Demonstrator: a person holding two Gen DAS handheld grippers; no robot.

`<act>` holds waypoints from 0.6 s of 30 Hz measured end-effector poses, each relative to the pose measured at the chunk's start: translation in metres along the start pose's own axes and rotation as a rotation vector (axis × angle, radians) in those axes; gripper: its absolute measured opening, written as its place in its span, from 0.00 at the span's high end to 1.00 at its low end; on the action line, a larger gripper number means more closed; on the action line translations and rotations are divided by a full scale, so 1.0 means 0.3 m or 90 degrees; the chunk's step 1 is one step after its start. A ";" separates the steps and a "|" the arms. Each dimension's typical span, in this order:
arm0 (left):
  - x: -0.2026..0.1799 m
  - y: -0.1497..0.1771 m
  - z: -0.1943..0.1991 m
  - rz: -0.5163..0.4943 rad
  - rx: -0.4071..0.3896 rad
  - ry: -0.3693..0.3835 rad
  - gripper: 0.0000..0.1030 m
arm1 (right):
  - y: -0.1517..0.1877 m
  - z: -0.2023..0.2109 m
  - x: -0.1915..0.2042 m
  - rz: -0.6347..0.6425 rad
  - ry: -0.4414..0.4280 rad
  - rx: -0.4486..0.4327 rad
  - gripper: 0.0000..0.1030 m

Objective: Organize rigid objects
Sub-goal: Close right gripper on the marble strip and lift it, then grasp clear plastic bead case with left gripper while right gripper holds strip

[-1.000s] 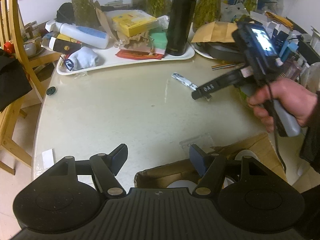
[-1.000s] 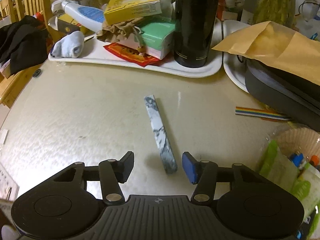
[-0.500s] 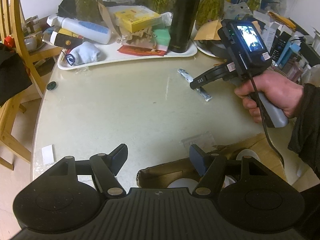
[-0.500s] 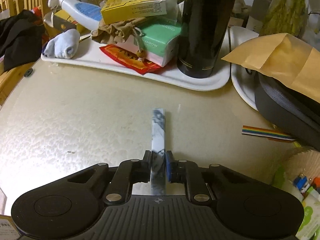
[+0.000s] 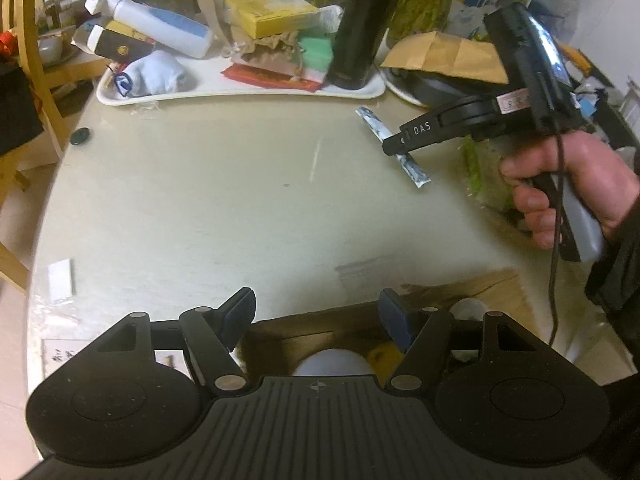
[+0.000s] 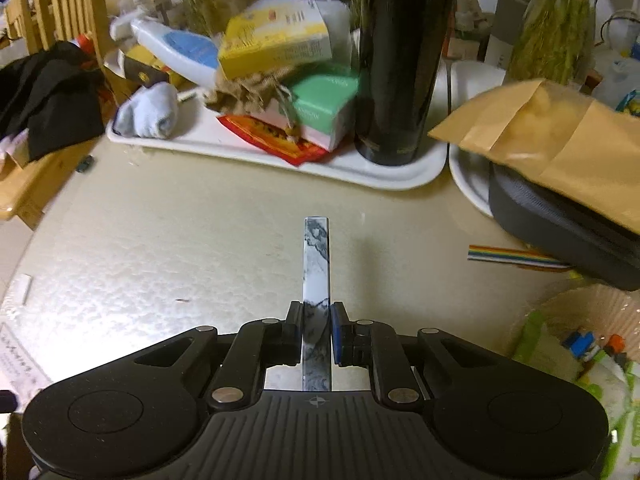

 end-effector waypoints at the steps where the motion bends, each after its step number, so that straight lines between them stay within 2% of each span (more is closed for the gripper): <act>1: -0.007 0.000 0.001 0.000 0.000 0.003 0.26 | 0.000 0.016 0.002 0.000 -0.001 -0.004 0.84; 3: -0.019 -0.002 0.005 0.001 -0.005 0.005 0.23 | 0.005 0.047 0.005 -0.003 -0.009 -0.006 0.84; 10: -0.056 -0.032 -0.014 0.010 0.019 0.001 0.22 | 0.046 0.144 -0.012 -0.019 -0.006 -0.017 0.84; 18: -0.102 -0.071 -0.096 0.029 0.092 -0.016 0.22 | 0.088 0.267 -0.039 -0.031 0.004 -0.038 0.84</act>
Point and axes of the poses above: each gripper's, at about its wrist camera, not at the fingertips, and z roughly against the way its jaws point, x to its left, y to its underside, the point moved 10 cm from there along -z, roughly the way its jaws point, and after that the axes turned 5 degrees about -y, right-handed, at the moved point
